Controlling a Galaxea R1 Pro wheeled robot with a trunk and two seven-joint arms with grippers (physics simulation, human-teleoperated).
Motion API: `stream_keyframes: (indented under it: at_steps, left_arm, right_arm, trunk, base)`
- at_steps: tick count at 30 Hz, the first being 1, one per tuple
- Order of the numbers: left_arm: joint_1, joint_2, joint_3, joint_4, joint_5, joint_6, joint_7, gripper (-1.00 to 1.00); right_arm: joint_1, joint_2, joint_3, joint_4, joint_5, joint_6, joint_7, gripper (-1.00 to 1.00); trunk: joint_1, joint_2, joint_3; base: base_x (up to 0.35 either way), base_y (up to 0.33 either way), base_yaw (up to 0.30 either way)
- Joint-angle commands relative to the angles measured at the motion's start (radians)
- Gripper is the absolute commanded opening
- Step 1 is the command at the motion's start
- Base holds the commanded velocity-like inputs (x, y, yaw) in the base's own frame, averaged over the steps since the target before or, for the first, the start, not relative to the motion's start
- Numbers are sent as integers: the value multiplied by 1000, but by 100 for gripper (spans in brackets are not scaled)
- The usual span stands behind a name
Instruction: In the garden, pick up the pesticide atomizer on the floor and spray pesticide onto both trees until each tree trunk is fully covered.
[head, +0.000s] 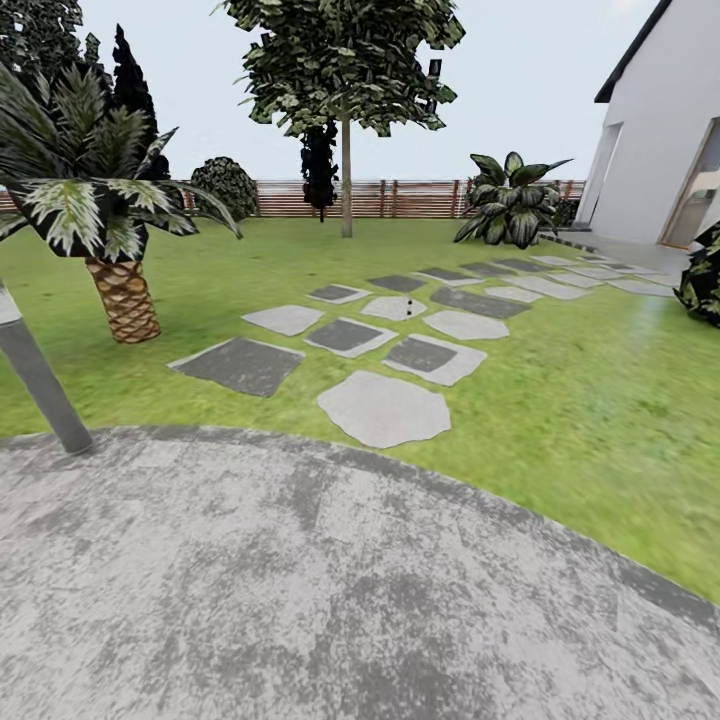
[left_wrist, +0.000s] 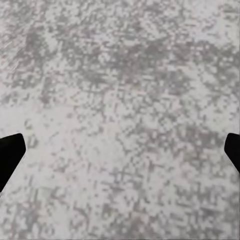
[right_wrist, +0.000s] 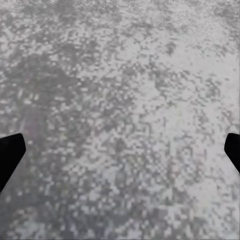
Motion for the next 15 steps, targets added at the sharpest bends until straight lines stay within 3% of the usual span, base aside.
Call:
stream_keyframes:
  at_steps: [1,12,15]
  left_arm:
    - [0,0,2,1,-1,-3,1,100]
    - [-1,-2,2,1,-1,-2,1,100]
    - [-1,-2,2,1,-1,-2,1,100]
  right_arm:
    - [-1,0,0,1,1,-3,0,100]
    - [0,0,0,-1,1,-3,0,100]
    - [0,0,-1,-1,1,-3,0,100]
  trunk:
    - [0,0,-1]
    - [0,0,-1]
    - [0,0,-1]
  base:
    - [337,0,0]
    - [337,0,-1]
    - [337,0,-133]
